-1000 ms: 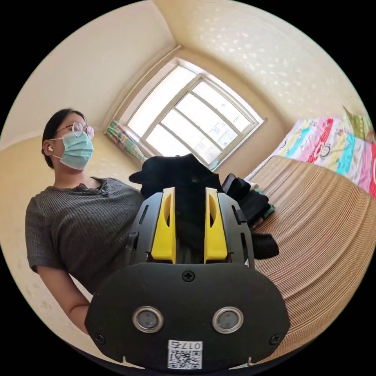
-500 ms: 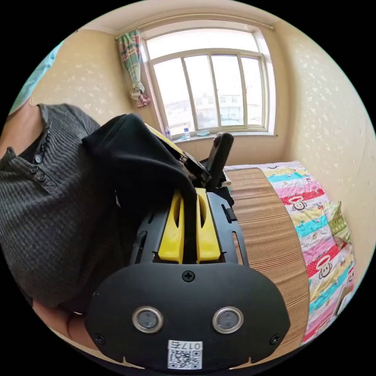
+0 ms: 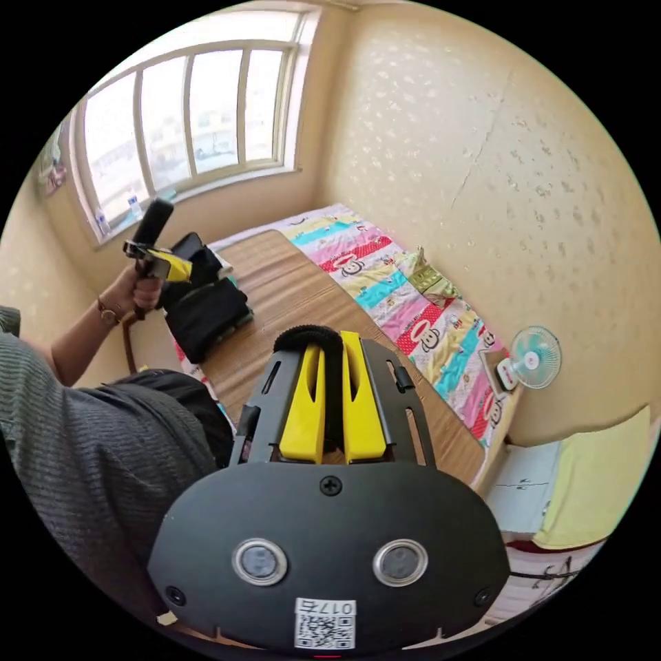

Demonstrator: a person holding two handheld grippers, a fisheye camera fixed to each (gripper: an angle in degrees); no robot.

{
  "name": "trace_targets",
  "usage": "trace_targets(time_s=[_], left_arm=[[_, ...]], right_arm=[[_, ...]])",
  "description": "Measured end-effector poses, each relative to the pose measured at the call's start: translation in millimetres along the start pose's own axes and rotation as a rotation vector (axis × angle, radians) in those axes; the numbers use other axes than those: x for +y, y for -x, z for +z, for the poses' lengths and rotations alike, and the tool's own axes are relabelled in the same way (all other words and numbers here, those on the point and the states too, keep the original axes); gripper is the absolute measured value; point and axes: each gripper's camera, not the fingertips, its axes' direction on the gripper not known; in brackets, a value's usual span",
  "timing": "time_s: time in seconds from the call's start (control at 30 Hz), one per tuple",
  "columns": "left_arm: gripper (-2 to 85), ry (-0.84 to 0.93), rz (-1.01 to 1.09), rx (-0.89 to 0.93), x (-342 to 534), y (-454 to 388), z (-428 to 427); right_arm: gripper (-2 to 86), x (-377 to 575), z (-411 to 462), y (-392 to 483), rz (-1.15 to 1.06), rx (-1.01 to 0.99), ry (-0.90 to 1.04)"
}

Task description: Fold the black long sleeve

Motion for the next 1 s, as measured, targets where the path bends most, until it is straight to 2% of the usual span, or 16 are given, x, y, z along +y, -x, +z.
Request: trace_targets(time_s=[0.07, 0.13, 0.2, 0.37, 0.43, 0.53, 0.63, 0.67, 0.77, 0.8, 0.93, 1.0], left_arm=[[6.8, 0.082, -0.017, -0.067, -3, 1, 56], [12.1, 0.225, -0.014, -0.171, -10, 8, 143], [14.7, 0.280, -0.045, -0.215, -12, 22, 196], [15.8, 0.130, -0.081, -0.208, -6, 37, 254], [15.6, 0.102, -0.016, -0.375, -8, 17, 260], [14.7, 0.121, 0.080, -0.456, -17, -3, 272], [15.4, 0.311, 0.095, -0.369, -30, 5, 321], [15.6, 0.323, 0.097, -0.366, -30, 7, 327], [7.2, 0.324, 0.074, -0.407, -25, 26, 330], [3.8, 0.295, 0.067, -0.328, -25, 33, 318], [0.7, 0.119, 0.100, -0.040, -39, 37, 260], [-0.2, 0.044, 0.166, 0.004, -55, 21, 236]], right_arm=[[4.8, -17, 5, 20, -0.031, 0.070, 0.039], [4.8, -33, 7, 25, -0.031, 0.046, 0.056], [4.8, -49, 9, 21, -0.017, 0.014, 0.064], [4.6, -65, 7, 7, -0.008, -0.015, 0.092], [4.5, -67, 5, 3, -0.009, -0.011, 0.096], [4.4, -67, 2, -8, 0.012, -0.048, 0.090], [4.3, -67, -1, -25, 0.042, -0.151, 0.064], [4.3, -68, -1, -31, 0.046, -0.170, 0.060], [4.4, -67, -8, -49, 0.039, -0.175, 0.059], [4.5, -62, -14, -58, 0.032, -0.167, 0.041], [4.9, -35, -36, -85, -0.052, -0.089, -0.063], [5.5, -9, -43, -115, -0.012, -0.119, -0.129]])
